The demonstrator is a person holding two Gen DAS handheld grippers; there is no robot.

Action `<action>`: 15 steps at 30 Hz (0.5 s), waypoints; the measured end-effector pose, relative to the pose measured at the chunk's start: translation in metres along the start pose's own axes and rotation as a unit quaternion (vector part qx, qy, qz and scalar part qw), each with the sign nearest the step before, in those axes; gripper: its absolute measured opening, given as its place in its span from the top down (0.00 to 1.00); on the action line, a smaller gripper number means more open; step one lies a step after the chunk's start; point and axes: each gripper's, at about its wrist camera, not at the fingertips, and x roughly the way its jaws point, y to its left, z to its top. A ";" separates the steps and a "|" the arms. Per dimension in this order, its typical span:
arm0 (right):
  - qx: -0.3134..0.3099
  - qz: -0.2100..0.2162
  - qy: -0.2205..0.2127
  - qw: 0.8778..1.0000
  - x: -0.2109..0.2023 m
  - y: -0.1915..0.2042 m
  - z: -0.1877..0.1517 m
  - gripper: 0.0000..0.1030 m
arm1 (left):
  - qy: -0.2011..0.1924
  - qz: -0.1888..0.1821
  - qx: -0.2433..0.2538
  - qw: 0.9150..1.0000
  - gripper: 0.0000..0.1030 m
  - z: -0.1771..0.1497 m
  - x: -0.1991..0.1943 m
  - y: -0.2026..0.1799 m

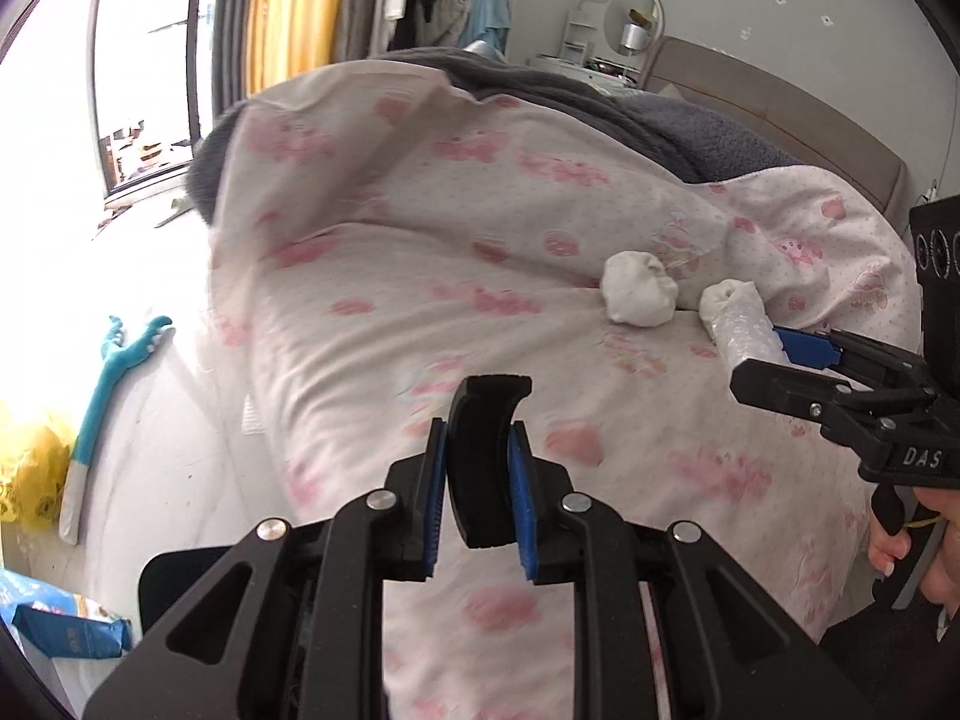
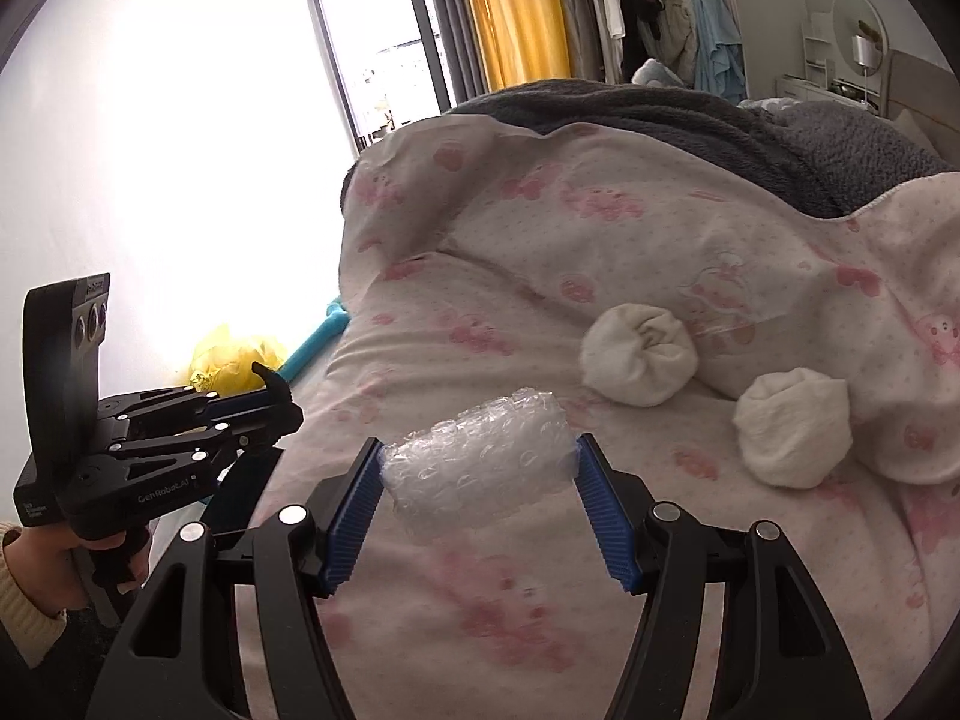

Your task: Collect trash

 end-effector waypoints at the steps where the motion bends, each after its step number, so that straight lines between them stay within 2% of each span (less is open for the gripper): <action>1: -0.003 -0.002 -0.002 1.000 -0.001 0.008 0.000 0.37 | -0.002 0.000 -0.006 1.000 0.79 -0.002 -0.004 0.005; 8: -0.018 -0.025 -0.015 0.999 -0.004 0.055 -0.003 0.37 | -0.007 0.009 -0.048 0.999 0.79 -0.029 -0.026 0.041; 10: -0.015 -0.019 -0.015 1.000 -0.002 0.067 -0.001 0.37 | -0.007 0.008 -0.059 0.998 0.79 -0.037 -0.030 0.053; 15: -0.023 0.000 -0.016 1.000 0.008 0.098 0.005 0.37 | 0.004 0.034 -0.075 0.997 0.79 -0.057 -0.037 0.086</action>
